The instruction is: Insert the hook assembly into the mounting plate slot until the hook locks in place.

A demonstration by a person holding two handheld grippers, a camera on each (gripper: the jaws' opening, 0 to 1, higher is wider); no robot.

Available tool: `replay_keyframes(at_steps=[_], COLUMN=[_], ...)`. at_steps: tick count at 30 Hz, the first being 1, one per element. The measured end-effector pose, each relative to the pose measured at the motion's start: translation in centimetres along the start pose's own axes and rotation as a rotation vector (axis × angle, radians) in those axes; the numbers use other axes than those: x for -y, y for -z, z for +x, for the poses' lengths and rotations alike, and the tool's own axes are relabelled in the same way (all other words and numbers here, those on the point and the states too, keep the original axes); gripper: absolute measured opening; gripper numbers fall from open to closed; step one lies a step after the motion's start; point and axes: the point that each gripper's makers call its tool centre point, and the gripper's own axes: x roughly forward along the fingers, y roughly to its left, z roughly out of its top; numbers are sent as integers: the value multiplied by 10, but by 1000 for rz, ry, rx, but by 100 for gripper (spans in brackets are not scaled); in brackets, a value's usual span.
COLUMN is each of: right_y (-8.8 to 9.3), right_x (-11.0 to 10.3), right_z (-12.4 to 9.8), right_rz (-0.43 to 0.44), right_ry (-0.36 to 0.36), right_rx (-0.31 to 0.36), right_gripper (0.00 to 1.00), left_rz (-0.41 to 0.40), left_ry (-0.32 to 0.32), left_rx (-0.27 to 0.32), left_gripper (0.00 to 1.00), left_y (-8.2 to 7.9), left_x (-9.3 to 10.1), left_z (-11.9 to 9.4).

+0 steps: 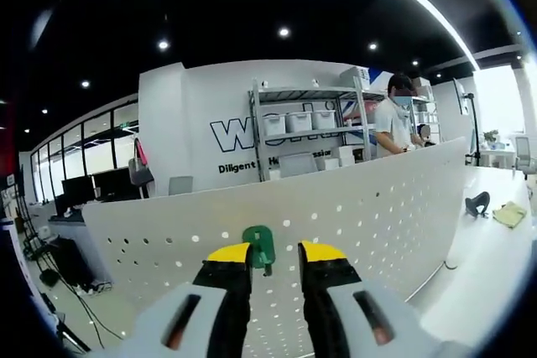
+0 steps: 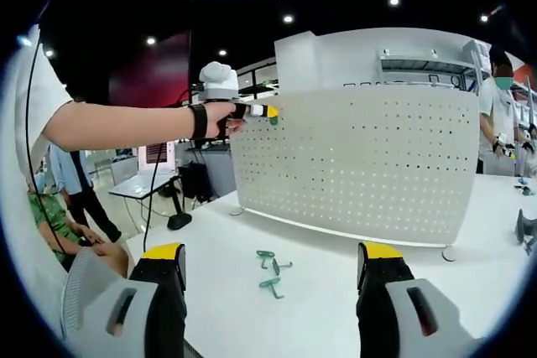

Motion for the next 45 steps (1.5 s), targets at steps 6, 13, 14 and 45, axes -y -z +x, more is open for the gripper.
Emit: replay_keyframes(at_steps=[6, 13, 14, 45], right_y=[0, 0, 0, -1], right_x=[-2, -2, -2, -6], right_z=[1, 1, 1, 4], right_rz=[-5, -7, -8, -16], right_ry=[-5, -7, -8, -33], right_rx=[0, -2, -3, -10], right_gripper=[86, 86, 86, 85], left_rz=[-14, -19, -19, -41], left_ry=[7, 17, 16, 292], left_rx=[16, 32, 33, 58], left_gripper=[23, 24, 24, 46], left_y=[-3, -4, -4, 5], left_x=[1, 3, 3, 65], left_z=[-10, -22, -23, -88])
